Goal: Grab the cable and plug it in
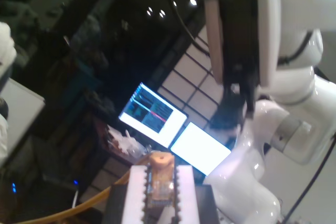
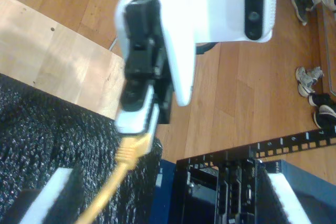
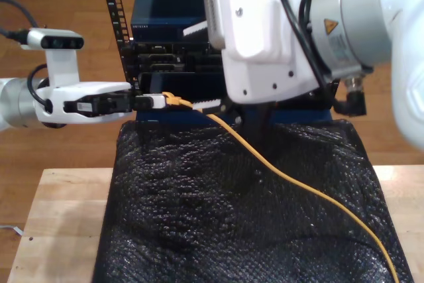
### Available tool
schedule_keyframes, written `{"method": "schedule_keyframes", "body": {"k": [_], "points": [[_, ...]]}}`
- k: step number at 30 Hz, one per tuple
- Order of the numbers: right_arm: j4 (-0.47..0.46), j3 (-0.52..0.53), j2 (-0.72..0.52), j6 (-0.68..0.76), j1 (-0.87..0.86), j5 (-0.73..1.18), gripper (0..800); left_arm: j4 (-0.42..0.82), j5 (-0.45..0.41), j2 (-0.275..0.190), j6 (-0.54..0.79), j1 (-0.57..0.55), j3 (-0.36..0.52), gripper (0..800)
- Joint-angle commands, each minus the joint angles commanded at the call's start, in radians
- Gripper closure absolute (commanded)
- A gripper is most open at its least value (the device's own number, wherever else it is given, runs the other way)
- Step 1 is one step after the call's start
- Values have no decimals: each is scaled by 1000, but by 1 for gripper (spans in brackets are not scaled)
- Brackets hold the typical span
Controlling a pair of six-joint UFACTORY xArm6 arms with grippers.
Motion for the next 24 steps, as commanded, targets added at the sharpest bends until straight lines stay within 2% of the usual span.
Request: {"method": "schedule_keyframes", "body": {"k": [5, 24], "points": [[-3, 32, 0, -29, 41, -66, 30, -29, 57, 14, -3, 3, 0, 798], [-5, 115, 2, -84, 127, -272, 44, -34, 114, 38, -92, 3, 5, 793]]}}
